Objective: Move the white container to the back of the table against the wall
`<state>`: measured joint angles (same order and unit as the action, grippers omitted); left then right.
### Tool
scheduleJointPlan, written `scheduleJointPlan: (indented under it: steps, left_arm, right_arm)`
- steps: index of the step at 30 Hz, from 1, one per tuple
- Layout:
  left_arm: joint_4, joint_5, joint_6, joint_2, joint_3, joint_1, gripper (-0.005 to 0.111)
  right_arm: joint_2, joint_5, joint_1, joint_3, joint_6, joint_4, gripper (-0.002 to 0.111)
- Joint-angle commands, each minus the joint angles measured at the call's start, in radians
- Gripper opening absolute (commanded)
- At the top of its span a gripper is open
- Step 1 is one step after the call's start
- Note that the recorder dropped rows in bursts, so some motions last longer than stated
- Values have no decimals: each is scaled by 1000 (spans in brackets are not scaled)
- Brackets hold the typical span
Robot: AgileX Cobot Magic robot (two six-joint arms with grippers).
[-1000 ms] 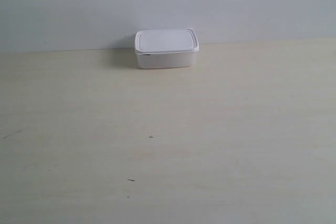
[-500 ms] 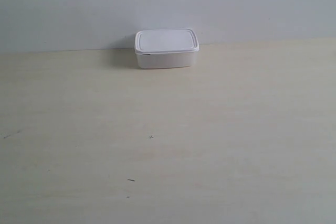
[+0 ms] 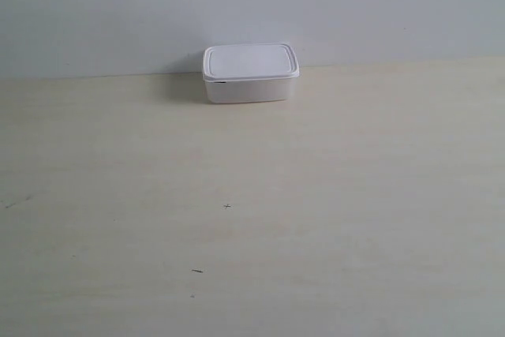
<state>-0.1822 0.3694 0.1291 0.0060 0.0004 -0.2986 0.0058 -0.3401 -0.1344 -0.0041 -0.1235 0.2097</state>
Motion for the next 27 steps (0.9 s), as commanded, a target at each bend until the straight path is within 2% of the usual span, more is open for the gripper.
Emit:
scheduleJointPlan:
  steps: [1,5,11,27]
  left_arm:
    - [11,2,-2,-6,0,-1,0]
    - [11,2,-2,-6,0,-1,0]
    - [11,2,-2,-6,0,-1,0]
    - [11,2,-2,-6,0,-1,0]
  right_arm:
    - [-6,5,26,4,-12,-9,0]
    - [-6,15,123,4,-33,-26,0]
    - [-6,12,62,4,0,-26,0]
    - [-6,12,64,4,-8,-27,0]
